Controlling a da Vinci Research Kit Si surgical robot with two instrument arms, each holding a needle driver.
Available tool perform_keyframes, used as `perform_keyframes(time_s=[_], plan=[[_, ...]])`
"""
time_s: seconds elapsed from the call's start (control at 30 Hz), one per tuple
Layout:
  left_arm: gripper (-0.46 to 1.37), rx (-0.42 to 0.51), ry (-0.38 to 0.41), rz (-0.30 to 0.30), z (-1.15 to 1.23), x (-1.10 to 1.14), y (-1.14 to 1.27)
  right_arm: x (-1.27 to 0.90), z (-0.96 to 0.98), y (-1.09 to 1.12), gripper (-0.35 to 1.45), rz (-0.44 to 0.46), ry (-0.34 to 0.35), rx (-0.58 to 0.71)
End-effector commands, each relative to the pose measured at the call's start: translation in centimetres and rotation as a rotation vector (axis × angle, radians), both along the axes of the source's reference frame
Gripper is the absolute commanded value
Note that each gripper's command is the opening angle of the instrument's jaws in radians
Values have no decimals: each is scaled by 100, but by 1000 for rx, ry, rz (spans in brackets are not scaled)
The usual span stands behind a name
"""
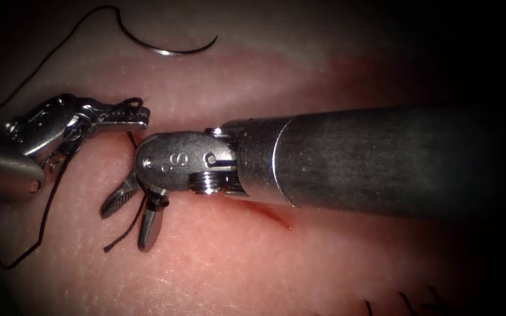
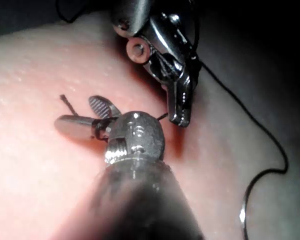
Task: Wound Closure
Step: Grab the short tail with the right gripper
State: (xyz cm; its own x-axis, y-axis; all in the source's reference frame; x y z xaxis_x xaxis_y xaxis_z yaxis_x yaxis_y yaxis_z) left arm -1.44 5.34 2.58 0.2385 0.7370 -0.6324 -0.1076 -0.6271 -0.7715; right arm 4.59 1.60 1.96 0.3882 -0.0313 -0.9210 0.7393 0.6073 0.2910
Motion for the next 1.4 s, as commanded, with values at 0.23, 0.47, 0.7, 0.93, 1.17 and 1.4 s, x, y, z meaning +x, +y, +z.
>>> perform_keyframes(time_s=[0.23,0.47,0.7,0.93,1.17,1.4], plan=[[-35,-3,-9,9,-1,1,-2,6,-1,-22,11,-62,-28,-97],[-35,-4,-13,9,-3,3,-6,-2,9,-33,-35,-153,-120,-91],[-35,-5,-18,7,-4,7,-8,-3,7,-32,-35,-154,-242,-75],[-35,-11,-17,7,-5,6,-10,-3,2,-24,-35,-121,-274,-56],[-35,-16,-15,7,-5,6,-11,-4,0,-22,-35,-107,-257,-42],[-35,-17,-15,7,-5,6,-12,-4,1,-22,-35,-107,-258,-42]])
